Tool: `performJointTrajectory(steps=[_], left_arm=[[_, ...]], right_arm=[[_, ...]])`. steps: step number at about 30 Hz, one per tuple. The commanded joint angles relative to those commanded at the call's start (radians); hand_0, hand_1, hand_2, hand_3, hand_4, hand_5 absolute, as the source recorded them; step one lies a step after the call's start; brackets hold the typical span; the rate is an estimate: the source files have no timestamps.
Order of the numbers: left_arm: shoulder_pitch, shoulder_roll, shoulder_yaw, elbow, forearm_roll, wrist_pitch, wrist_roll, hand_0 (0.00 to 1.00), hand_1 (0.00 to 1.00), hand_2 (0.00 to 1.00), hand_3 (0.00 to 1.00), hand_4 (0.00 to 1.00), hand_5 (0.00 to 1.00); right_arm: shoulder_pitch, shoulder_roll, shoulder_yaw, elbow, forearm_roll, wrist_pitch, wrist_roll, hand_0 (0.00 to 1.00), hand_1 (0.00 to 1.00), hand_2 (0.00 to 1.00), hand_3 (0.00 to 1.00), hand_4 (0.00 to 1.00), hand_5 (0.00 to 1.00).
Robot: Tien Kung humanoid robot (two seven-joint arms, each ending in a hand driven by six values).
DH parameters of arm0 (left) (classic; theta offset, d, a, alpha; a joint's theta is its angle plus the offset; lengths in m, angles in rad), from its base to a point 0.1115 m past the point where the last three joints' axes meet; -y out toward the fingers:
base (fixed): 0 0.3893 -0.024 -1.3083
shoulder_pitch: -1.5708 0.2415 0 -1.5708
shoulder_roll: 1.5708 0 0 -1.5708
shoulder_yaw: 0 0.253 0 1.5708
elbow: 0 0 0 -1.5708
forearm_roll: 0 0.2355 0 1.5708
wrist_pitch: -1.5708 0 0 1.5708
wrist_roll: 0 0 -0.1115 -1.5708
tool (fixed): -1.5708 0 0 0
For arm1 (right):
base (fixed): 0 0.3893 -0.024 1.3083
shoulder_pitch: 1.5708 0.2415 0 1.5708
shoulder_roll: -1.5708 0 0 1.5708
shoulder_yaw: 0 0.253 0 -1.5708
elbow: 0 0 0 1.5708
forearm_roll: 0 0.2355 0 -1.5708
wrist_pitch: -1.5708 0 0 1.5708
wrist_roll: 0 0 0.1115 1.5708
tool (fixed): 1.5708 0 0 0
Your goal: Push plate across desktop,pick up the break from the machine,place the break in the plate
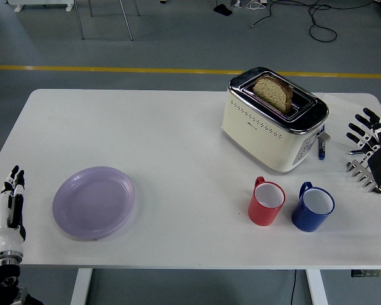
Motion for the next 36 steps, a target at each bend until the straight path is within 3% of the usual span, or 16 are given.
performJointTrajectory(steps=[15, 36], left_arm=[[-0.006, -0.02, 0.035, 0.032, -0.004, -0.021, 0.003, 0.986, 0.985, 0.998, 0.997, 0.565, 0.998], [-0.031, -0.029, 0.075, 0.074, -0.056, -0.069, -0.048, 0.962, 0.962, 0.995, 0.963, 0.567, 0.998]], right_arm=[[0.002, 0.006, -0.017, -0.002, 0.0, 0.001, -0.001, 0.835, 0.78, 0.813, 0.815, 0.53, 0.507], [0.006, 0.012, -0.023, -0.005, -0.001, 0.004, -0.003, 0.832, 0.779, 0.807, 0.809, 0.527, 0.506]])
